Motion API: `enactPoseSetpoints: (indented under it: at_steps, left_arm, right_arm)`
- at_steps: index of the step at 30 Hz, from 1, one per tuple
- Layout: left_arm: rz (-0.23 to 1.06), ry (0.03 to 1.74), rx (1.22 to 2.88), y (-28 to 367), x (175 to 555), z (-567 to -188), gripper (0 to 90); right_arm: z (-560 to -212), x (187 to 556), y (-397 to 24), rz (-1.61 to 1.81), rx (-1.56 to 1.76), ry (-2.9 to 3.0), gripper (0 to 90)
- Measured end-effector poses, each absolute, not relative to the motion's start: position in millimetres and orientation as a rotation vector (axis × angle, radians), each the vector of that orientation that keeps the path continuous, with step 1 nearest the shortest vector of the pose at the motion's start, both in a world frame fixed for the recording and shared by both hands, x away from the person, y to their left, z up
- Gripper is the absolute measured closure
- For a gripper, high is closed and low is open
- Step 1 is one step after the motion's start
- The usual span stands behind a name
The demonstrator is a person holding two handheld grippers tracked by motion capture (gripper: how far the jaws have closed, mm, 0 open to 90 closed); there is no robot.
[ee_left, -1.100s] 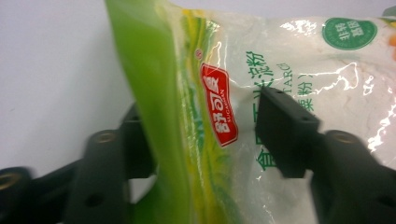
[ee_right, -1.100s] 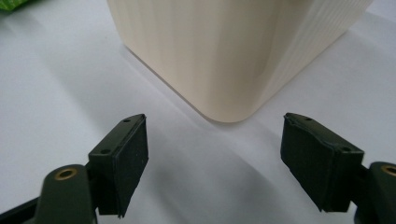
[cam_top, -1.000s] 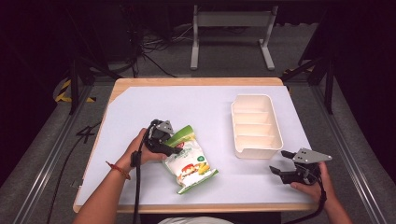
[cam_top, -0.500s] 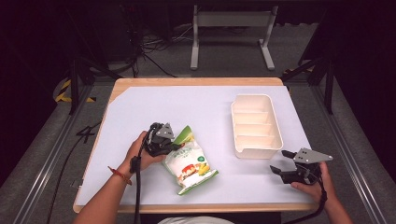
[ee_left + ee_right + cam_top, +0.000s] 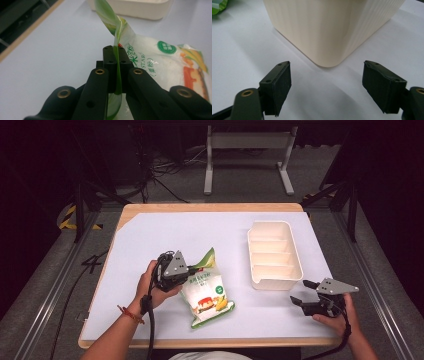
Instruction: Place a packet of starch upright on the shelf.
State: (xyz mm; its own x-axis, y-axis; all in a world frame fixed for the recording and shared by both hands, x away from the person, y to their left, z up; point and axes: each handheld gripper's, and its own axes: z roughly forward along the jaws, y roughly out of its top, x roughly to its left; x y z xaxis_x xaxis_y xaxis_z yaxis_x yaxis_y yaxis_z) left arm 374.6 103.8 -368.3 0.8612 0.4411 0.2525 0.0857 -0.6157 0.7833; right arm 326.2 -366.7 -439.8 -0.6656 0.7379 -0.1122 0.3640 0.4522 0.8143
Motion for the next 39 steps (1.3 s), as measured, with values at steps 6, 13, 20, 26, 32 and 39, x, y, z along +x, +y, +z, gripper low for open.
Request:
enactPoseSetpoints:
  at_steps: [6, 13, 20, 26, 32, 39]
  left_arm:
    - [0.621, 0.326, 2.157, 101.0, 365.1, -358.9, 89.5]
    - [0.735, 0.316, 2.118, 97.2, 363.8, -348.9, 89.6]
    - [0.747, 0.315, 2.114, 90.6, 376.4, -338.9, 89.6]
    - [0.753, 0.318, 2.091, 87.6, 391.4, -326.7, 89.6]
    - [0.740, 0.308, 2.057, 80.1, 408.7, -310.9, 89.6]
    - [0.717, 0.269, 2.036, 58.3, 426.2, -291.3, 89.6]
  right_arm:
    - [-439.4, 326.0, -366.9, 1.101, 0.922, 2.251, 23.2]
    - [-439.9, 326.4, -365.6, 1.100, 0.915, 2.256, 23.2]
    - [-434.6, 321.9, -363.4, 1.100, 0.888, 2.221, 23.2]
    - [-432.2, 320.3, -363.6, 1.120, 0.879, 2.205, 23.2]
    - [-432.6, 320.5, -364.5, 1.120, 0.882, 2.208, 23.2]
    - [-433.4, 321.1, -365.2, 1.121, 0.889, 2.210, 23.2]
